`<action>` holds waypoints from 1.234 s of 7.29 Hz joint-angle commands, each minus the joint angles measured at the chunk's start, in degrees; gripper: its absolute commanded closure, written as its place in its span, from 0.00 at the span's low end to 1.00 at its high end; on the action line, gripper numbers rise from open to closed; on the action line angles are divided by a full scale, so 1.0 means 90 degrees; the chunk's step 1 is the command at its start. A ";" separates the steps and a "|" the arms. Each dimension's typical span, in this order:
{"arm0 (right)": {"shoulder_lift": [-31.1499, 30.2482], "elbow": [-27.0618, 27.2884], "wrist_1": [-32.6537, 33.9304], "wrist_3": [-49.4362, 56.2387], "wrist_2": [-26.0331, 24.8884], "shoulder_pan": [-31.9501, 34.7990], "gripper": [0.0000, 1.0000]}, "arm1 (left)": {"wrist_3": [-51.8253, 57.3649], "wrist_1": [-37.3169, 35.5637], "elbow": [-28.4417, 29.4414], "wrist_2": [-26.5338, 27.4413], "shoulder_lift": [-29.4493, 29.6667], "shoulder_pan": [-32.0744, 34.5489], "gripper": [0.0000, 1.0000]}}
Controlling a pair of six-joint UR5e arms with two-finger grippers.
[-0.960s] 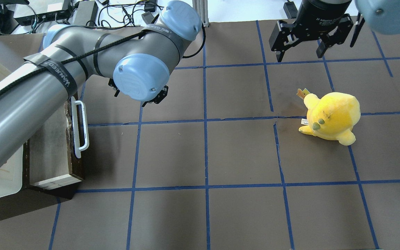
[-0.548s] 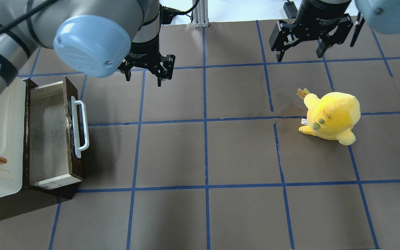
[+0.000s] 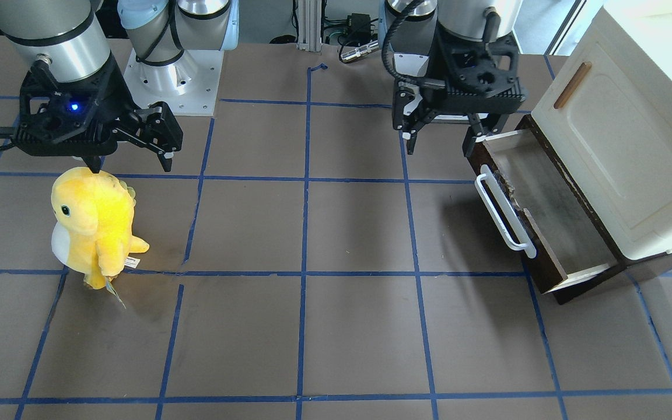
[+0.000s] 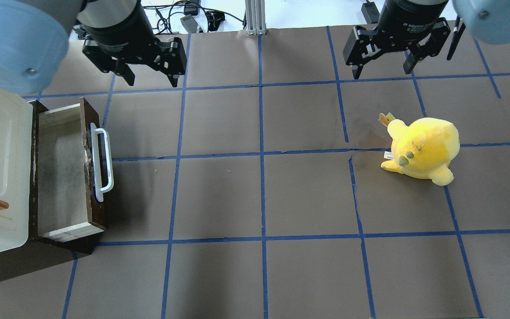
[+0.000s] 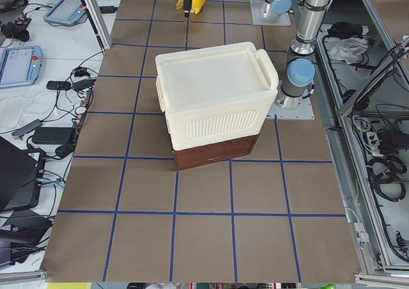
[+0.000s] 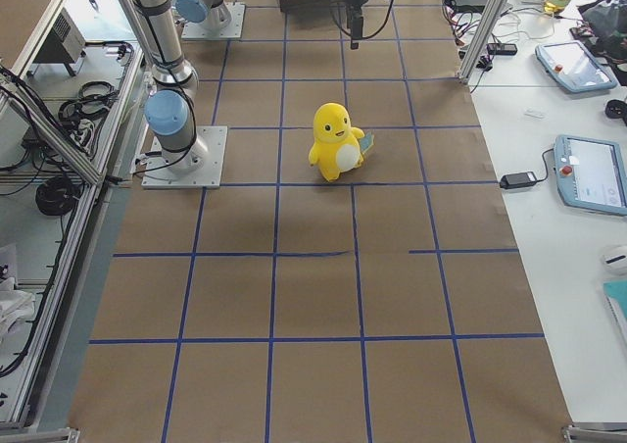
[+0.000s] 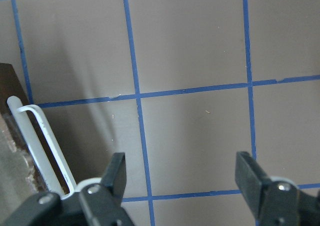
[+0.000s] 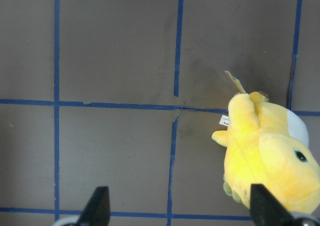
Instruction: Pull drawer sideways
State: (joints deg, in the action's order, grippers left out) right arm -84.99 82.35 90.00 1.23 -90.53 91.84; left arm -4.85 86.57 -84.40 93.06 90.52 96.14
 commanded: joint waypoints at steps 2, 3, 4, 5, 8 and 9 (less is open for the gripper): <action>0.0000 0.0000 0.0000 0.0000 0.0000 0.0000 0.00 | -0.0387 -0.0031 -0.0437 -0.0028 -0.0661 -0.0682 0.19; 0.0000 0.0000 0.0000 0.0000 0.0000 0.0000 0.00 | -0.0389 0.0116 -0.0476 -0.0037 -0.0730 -0.0691 0.19; 0.0000 0.0000 0.0000 0.0000 0.0000 0.0000 0.00 | -0.0331 0.0320 -0.0544 -0.0298 -0.0741 -0.0692 0.19; 0.0000 0.0000 0.0000 0.0000 0.0000 0.0000 0.00 | -0.0340 0.0390 -0.0545 -0.0388 -0.0760 -0.0692 0.19; 0.0000 0.0000 0.0000 0.0000 0.0000 0.0000 0.00 | -0.0331 0.0371 -0.0447 -0.0350 -0.0770 -0.0789 0.16; 0.0000 0.0000 0.0000 0.0000 0.0000 0.0000 0.00 | -0.0321 0.0371 -0.0447 -0.0243 -0.0780 -0.0780 0.14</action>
State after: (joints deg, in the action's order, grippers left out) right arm -84.99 82.35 90.00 1.24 -90.53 91.84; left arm -7.81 89.95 -88.54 90.01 83.61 89.22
